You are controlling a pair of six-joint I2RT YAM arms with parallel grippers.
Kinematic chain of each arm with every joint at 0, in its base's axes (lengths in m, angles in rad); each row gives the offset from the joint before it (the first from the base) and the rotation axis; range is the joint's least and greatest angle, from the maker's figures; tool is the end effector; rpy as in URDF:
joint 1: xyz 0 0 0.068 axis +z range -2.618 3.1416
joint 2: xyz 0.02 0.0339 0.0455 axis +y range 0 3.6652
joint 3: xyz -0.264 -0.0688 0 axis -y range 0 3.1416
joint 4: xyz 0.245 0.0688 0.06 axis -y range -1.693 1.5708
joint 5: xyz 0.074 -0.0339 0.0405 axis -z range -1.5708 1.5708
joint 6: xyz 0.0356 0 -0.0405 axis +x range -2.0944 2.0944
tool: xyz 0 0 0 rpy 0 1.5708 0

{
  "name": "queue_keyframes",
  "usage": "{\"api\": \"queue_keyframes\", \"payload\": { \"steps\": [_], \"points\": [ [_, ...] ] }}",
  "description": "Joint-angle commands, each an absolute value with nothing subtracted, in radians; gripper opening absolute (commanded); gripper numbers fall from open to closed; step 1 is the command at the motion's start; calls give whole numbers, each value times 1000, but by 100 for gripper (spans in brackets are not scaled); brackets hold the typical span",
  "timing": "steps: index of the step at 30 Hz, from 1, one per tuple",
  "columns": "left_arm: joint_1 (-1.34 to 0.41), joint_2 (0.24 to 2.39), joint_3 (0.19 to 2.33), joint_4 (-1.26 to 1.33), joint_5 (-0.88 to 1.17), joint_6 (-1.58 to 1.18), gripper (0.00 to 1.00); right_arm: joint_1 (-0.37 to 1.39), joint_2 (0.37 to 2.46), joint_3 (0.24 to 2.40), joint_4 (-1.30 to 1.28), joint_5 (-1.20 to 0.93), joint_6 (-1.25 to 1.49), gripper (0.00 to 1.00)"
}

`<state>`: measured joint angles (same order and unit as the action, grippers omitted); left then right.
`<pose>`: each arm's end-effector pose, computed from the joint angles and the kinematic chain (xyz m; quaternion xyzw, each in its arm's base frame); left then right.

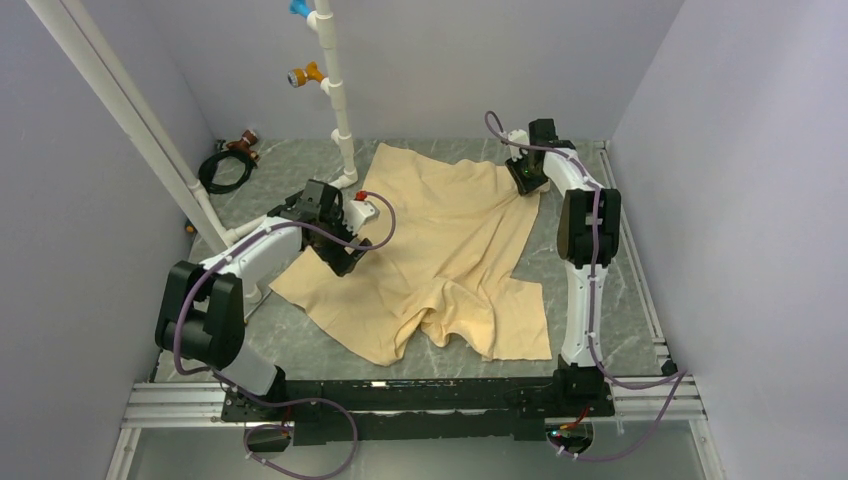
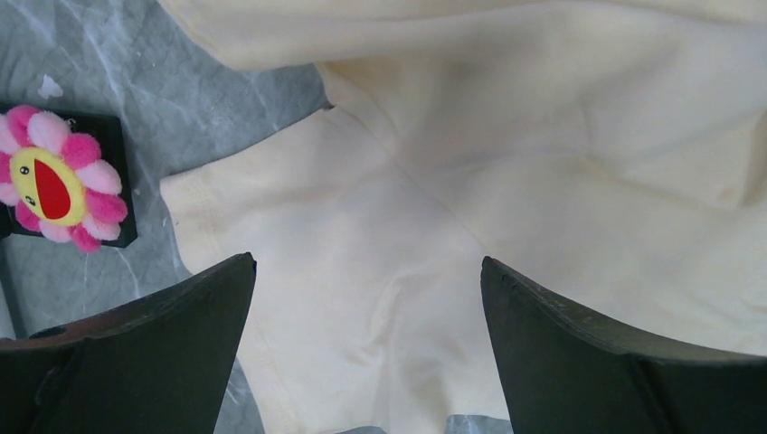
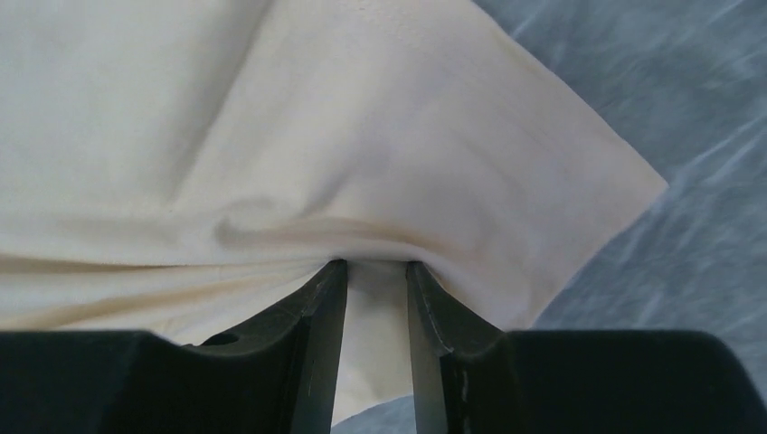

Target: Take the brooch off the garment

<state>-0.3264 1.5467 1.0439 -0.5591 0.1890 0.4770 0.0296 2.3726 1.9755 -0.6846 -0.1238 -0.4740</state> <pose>0.2918 -0.1058 0.2168 0.3986 0.8775 -0.0722 0.2567 0.5099 0.0195 0.1612 -0.2558 0.9341 0.0053 0.2489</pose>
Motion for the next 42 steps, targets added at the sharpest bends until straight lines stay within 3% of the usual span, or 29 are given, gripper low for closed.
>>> {"api": "queue_keyframes", "payload": {
  "steps": [1,5,9,14,20,24,30,42],
  "points": [
    [-312,1540,1030,-532,153,504,100,12,2491,2074,-630,75,-561,34],
    [-308,1557,1034,-529,153,505,99,11,2528,2165,-571,115,-561,42],
    [-308,1571,1054,-545,164,502,100,11,2506,2232,-577,69,-520,63],
    [-308,1555,1049,-555,172,506,100,11,2197,2002,-639,-155,-512,83],
    [-308,1532,1014,-563,176,523,100,11,1828,1620,-873,-457,-605,82],
    [-308,1521,985,-559,178,531,100,33,1664,1354,-917,-528,-628,76],
    [-308,1514,970,-570,221,517,100,130,1503,1049,-827,-423,-644,64],
    [-308,1516,901,-533,153,532,100,215,1511,800,-669,-185,-696,62]
  ]
}}
